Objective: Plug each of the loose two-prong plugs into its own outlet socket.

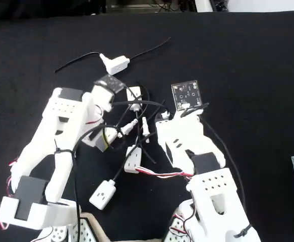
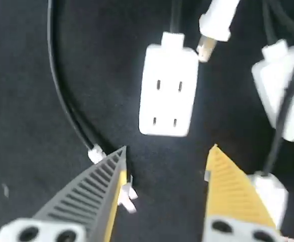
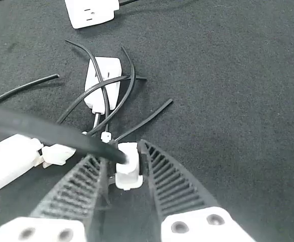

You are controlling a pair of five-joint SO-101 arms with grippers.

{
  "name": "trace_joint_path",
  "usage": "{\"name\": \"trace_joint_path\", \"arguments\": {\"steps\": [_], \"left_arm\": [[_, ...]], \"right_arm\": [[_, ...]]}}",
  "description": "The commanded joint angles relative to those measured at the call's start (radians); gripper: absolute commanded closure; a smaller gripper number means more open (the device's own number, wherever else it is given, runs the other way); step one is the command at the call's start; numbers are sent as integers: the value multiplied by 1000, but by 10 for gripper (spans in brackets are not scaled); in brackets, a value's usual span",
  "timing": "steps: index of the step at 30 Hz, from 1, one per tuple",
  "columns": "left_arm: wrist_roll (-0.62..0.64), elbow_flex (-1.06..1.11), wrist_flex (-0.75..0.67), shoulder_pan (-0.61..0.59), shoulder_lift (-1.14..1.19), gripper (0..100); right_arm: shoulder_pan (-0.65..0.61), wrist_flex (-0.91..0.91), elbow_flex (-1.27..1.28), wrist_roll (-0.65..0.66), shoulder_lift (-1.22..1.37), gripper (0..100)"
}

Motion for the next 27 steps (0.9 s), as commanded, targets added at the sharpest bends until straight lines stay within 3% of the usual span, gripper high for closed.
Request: {"name": "trace_joint_path", "arguments": {"steps": [1,10,22,27], "left_arm": [[-72,54,-167,-24,31,746],[-78,128,-431,-27,147,752],[-445,263,-451,-18,-95,752],[-488,378,-531,-18,-245,745]], "right_arm": [[12,3,-12,-3,1,985],[12,3,-12,-5,1,985],[12,3,-10,-2,1,985],[14,3,-10,-2,1,985]]}}
